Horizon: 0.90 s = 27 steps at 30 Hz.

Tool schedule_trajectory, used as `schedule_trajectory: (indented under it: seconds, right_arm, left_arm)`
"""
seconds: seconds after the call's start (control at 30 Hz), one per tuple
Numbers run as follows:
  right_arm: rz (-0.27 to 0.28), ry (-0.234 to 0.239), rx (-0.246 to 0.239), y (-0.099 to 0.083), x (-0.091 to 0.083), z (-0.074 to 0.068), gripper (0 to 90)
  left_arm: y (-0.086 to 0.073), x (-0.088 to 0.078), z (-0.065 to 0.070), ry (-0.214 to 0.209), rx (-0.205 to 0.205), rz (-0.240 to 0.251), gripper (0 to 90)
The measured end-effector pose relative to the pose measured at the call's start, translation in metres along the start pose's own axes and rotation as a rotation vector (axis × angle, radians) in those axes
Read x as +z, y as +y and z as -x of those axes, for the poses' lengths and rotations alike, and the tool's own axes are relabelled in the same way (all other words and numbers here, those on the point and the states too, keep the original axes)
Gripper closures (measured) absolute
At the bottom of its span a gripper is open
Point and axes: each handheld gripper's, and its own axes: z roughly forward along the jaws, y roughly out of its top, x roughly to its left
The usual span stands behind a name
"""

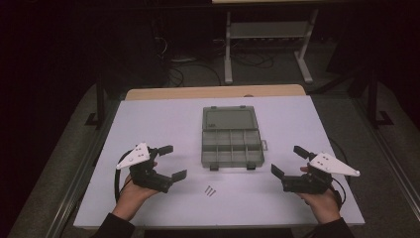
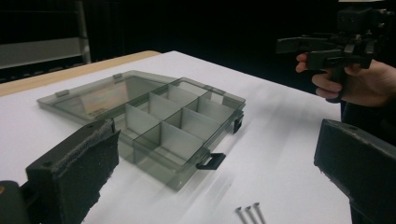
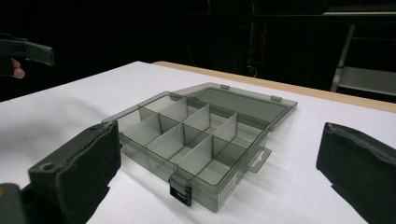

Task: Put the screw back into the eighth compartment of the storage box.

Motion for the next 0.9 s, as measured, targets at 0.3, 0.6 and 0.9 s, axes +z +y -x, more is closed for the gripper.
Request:
schedule_trajectory:
  seconds: [0.3, 0.6, 0.9]
  right_arm:
    - [-0.005, 0.002, -0.003, 0.000, 0.001, 0.000, 0.0]
    - [-0.007, 0.004, -0.006, 0.000, 0.002, -0.001, 0.0]
    - [-0.006, 0.007, -0.004, 0.000, 0.002, 0.000, 0.0]
  left_arm:
    - [0.006, 0.012, 0.001, -0.005, -0.002, -0.003, 0.0]
    - [0.012, 0.026, 0.003, -0.020, -0.007, -0.008, 0.0]
    - [0.018, 0.038, 0.001, -0.036, 0.000, -0.013, 6.1]
